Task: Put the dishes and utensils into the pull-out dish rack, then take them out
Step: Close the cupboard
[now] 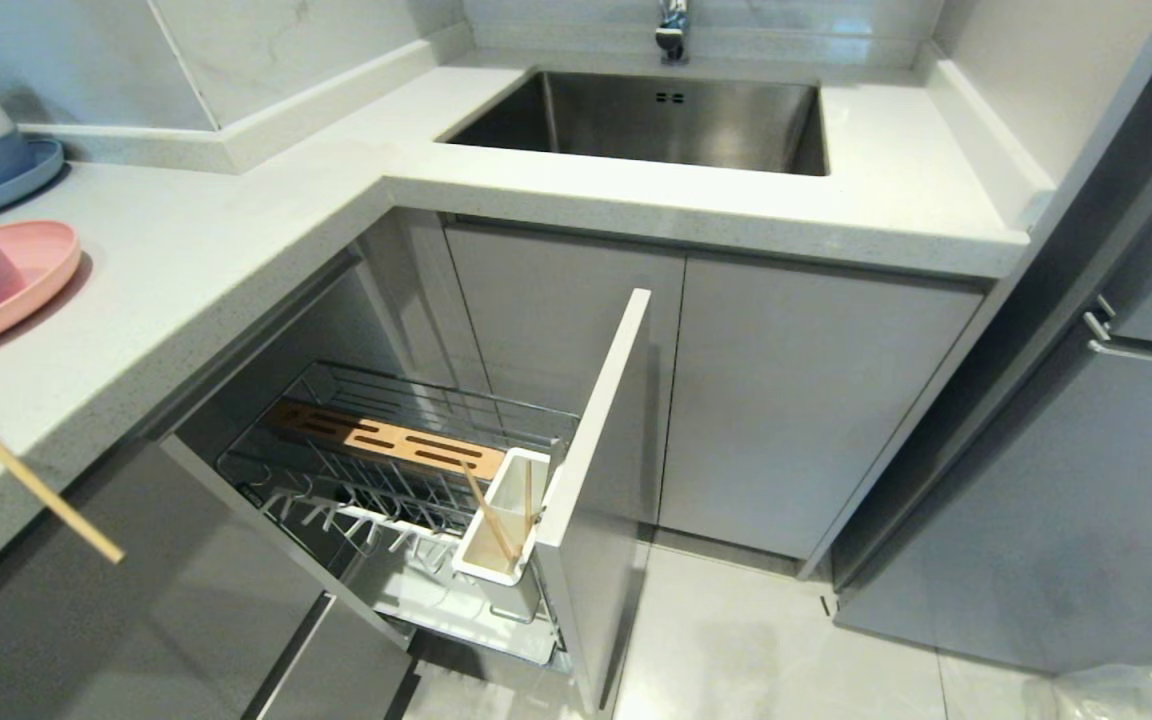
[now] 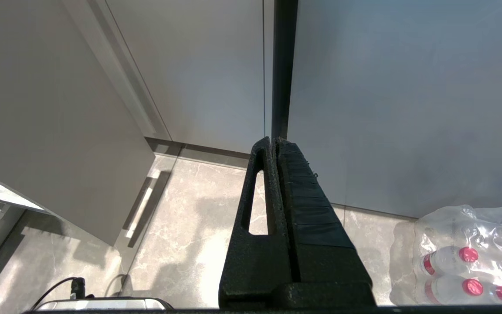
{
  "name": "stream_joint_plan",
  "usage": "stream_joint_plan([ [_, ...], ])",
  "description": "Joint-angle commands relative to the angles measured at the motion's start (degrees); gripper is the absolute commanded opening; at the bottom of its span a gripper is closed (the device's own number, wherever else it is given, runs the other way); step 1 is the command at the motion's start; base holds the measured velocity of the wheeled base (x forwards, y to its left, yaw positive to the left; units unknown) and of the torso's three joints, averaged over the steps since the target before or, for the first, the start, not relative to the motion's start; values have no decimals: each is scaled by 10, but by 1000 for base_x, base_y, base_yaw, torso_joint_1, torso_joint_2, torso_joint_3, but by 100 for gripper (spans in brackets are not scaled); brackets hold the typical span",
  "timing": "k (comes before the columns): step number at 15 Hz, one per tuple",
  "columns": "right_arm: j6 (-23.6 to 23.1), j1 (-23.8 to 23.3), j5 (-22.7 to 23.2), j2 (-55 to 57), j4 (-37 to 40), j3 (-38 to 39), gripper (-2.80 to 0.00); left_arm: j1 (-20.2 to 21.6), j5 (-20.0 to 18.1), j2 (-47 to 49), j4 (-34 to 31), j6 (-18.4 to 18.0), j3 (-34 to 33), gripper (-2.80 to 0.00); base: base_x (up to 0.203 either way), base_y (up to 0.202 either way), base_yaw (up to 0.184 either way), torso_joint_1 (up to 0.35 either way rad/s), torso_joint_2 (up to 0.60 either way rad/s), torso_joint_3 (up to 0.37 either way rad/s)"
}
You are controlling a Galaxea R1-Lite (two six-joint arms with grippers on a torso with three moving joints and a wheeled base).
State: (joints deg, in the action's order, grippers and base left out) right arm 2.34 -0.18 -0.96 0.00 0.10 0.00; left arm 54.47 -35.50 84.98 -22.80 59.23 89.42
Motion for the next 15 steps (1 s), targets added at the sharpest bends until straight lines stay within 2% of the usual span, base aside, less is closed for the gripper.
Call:
stream_joint_plan([
  [1,0,0,0,0,0,1,-280,1,-2,-2,-1,4,0,0,0,0,0,0,0,0],
  [14,0,0,0,0,0,1,-280,4,1,-16,16,3,-1,0,0,0,0,0,0,0],
  [15,0,0,0,0,0,1,-280,4,3,-25,17,-2,-1,-280,0,0,0,0,0,0],
])
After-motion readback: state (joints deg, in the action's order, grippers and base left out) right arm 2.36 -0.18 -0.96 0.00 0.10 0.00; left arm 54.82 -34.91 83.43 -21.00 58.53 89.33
